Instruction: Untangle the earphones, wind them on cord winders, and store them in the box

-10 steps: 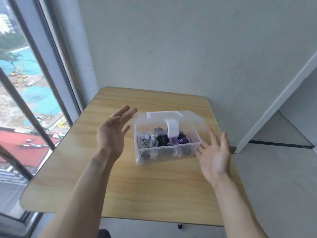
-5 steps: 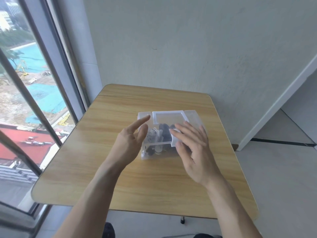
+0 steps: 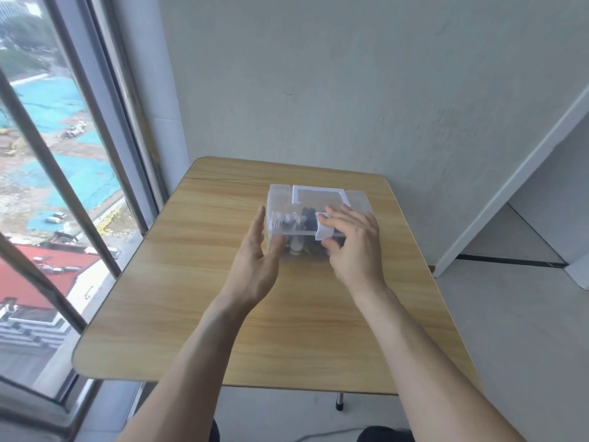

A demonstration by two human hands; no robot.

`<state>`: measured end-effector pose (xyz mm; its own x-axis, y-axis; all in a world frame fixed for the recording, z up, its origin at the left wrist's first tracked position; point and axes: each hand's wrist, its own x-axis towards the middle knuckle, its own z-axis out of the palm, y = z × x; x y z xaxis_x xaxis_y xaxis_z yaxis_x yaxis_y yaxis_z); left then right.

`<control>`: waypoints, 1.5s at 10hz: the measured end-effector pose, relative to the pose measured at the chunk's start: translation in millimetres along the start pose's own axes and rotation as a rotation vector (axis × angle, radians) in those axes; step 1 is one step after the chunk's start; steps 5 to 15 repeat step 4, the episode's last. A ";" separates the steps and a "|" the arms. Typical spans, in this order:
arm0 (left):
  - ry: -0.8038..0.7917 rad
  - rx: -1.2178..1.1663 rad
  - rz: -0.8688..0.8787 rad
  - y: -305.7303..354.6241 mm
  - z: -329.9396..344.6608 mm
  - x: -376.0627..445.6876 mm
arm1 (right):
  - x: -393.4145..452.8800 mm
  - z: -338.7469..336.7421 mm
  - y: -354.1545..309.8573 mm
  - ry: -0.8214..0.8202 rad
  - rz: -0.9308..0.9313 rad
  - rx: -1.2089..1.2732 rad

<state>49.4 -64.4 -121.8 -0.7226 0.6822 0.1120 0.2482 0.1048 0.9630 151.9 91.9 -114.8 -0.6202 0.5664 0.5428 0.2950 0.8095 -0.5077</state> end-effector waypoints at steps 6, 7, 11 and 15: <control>0.007 -0.067 -0.159 -2.3 5.3 -1.3 | 8.4 11.0 -11.0 0.090 0.017 0.134; 0.007 -0.067 -0.159 -2.3 5.3 -1.3 | 8.4 11.0 -11.0 0.090 0.017 0.134; 0.007 -0.067 -0.159 -2.3 5.3 -1.3 | 8.4 11.0 -11.0 0.090 0.017 0.134; 0.007 -0.067 -0.159 -2.3 5.3 -1.3 | 8.4 11.0 -11.0 0.090 0.017 0.134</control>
